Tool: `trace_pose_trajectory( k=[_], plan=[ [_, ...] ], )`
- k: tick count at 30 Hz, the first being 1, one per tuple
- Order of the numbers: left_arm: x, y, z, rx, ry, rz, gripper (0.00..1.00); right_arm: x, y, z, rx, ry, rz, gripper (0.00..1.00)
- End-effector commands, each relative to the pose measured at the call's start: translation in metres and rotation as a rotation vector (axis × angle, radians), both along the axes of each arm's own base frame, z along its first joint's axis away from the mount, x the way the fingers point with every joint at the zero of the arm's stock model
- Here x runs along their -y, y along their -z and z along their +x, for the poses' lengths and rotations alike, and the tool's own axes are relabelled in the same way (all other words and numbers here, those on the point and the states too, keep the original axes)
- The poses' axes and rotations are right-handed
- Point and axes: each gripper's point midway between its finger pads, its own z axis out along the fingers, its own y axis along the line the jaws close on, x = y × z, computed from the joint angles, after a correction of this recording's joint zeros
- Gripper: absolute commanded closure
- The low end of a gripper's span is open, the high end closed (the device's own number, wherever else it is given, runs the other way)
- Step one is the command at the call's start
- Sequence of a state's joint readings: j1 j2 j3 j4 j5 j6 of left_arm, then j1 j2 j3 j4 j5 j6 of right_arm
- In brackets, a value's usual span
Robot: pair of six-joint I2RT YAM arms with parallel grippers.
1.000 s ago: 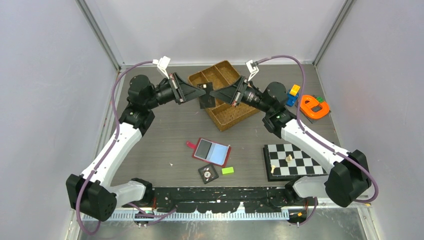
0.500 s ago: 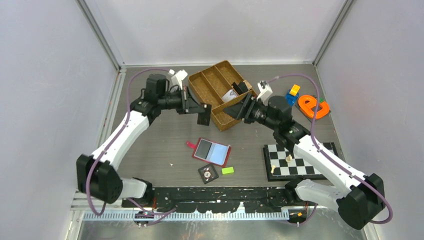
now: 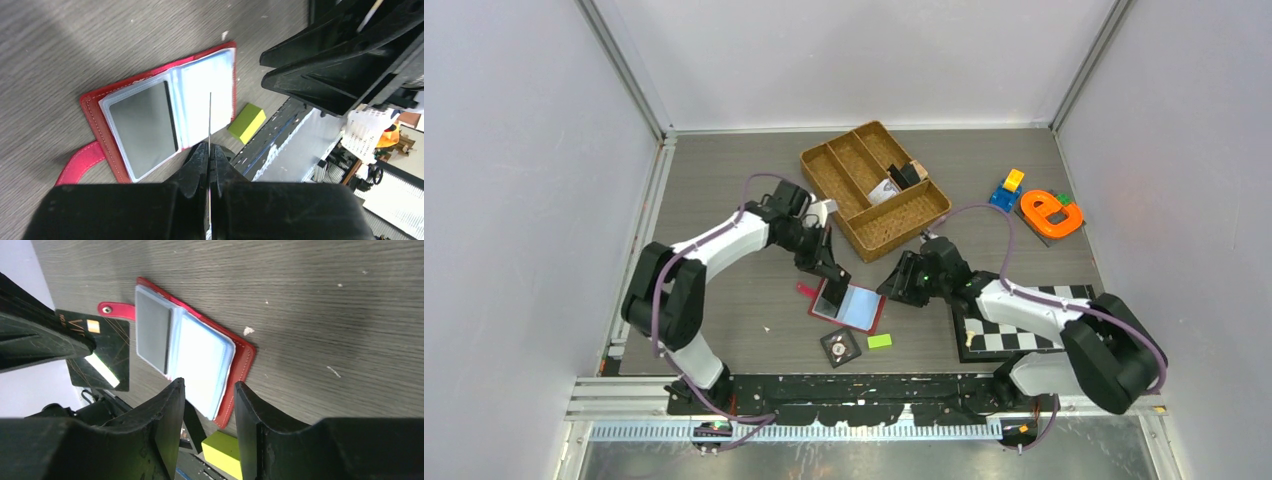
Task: Put the credit cards into the card holder
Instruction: Insert the credit card into the card holder.
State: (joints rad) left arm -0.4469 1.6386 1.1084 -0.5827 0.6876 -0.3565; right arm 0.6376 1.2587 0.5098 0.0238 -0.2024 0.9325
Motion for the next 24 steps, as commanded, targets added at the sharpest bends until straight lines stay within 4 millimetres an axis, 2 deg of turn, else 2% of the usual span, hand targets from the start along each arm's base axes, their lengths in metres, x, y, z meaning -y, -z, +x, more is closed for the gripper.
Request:
trace_pose_trajectory(
  k=[1,6,13,19,24],
  plan=[
    [-0.007,0.03,-0.006,-0.044,0.013,0.078,1.0,-0.01,0.008,0.01,0.017,0.015,0.007,0.54],
    [-0.006,0.045,-0.012,-0.107,0.017,0.083,1.0,-0.017,0.022,0.008,-0.016,0.0,-0.007,0.54],
    [-0.006,0.061,-0.017,-0.147,0.009,0.085,1.0,-0.015,0.038,0.006,-0.055,0.011,-0.033,0.54],
    [0.0,0.064,-0.02,-0.16,0.017,0.041,1.0,-0.015,0.045,0.004,-0.076,0.015,-0.042,0.56],
    [-0.004,0.071,-0.02,-0.144,0.003,0.057,1.0,-0.015,0.047,0.004,-0.083,0.019,-0.047,0.57]
  ],
)
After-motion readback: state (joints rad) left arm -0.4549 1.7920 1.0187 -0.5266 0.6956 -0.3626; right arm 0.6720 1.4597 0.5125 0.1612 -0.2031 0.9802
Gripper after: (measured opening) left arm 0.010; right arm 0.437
